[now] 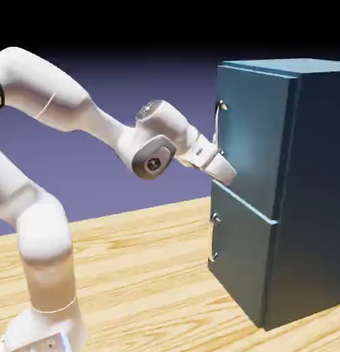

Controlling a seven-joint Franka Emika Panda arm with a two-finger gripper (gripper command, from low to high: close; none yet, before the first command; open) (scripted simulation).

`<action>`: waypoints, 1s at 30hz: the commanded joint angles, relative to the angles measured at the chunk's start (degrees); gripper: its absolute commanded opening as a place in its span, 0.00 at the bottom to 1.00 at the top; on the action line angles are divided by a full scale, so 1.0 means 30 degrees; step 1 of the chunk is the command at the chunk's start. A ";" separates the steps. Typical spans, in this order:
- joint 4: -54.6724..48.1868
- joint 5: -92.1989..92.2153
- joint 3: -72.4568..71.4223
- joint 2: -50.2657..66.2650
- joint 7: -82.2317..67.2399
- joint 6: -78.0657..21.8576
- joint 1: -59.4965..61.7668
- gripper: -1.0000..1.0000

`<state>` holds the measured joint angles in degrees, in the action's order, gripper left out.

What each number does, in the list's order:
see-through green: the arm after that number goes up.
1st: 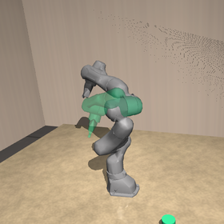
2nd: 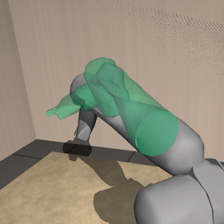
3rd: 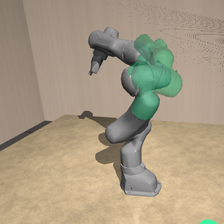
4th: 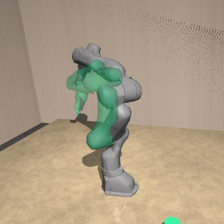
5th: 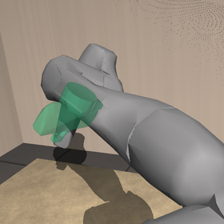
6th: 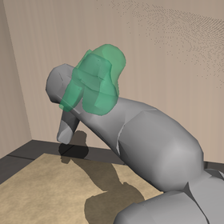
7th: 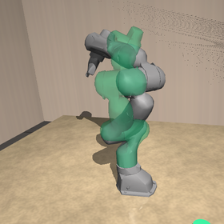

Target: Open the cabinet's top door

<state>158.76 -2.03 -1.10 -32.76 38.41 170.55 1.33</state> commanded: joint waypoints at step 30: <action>-0.0921 2.4790 -0.5855 -0.4227 -1.8349 -0.0845 0.4786 0.50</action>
<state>155.99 72.34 -18.67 -45.44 -16.64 168.02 15.69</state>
